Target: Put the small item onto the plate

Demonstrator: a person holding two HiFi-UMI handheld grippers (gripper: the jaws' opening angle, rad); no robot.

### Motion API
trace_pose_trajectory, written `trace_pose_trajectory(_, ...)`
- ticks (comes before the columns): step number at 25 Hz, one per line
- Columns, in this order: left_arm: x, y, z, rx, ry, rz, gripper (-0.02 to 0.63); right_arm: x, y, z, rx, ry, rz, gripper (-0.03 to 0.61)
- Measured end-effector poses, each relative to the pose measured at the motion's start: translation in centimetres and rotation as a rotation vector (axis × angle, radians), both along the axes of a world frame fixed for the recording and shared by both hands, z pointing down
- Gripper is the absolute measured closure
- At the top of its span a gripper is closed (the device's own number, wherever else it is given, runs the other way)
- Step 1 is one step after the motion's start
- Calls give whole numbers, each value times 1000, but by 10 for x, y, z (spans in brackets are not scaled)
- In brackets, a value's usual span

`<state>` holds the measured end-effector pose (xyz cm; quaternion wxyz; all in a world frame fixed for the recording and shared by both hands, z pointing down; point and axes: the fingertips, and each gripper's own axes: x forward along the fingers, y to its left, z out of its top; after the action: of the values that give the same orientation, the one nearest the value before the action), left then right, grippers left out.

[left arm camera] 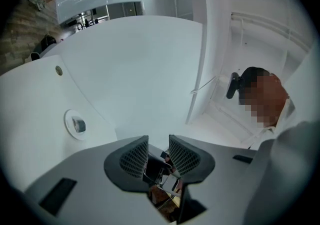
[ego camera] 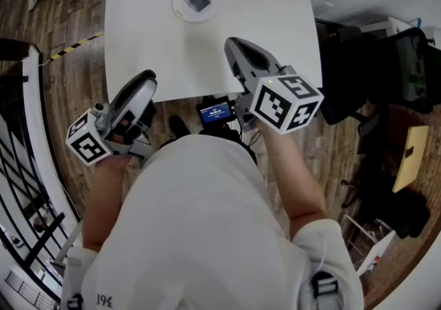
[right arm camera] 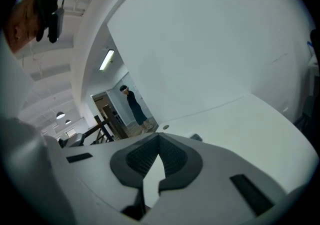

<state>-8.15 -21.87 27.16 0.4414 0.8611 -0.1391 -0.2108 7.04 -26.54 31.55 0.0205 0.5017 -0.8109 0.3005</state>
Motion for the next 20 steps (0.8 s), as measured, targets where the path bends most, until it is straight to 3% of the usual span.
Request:
trace_pose_trajectory(8, -22, 29, -29, 47, 129, 40, 489, -5, 10, -42, 34, -218, 1, 577)
trace_pose_trajectory(13, -17, 38, -53, 87, 196, 49, 489, -1, 23, -81, 109, -335, -16, 577)
trace_pose_trajectory(20, -9, 41, -61, 108, 216, 88, 489, -5, 22, -103, 185, -343, -54, 577)
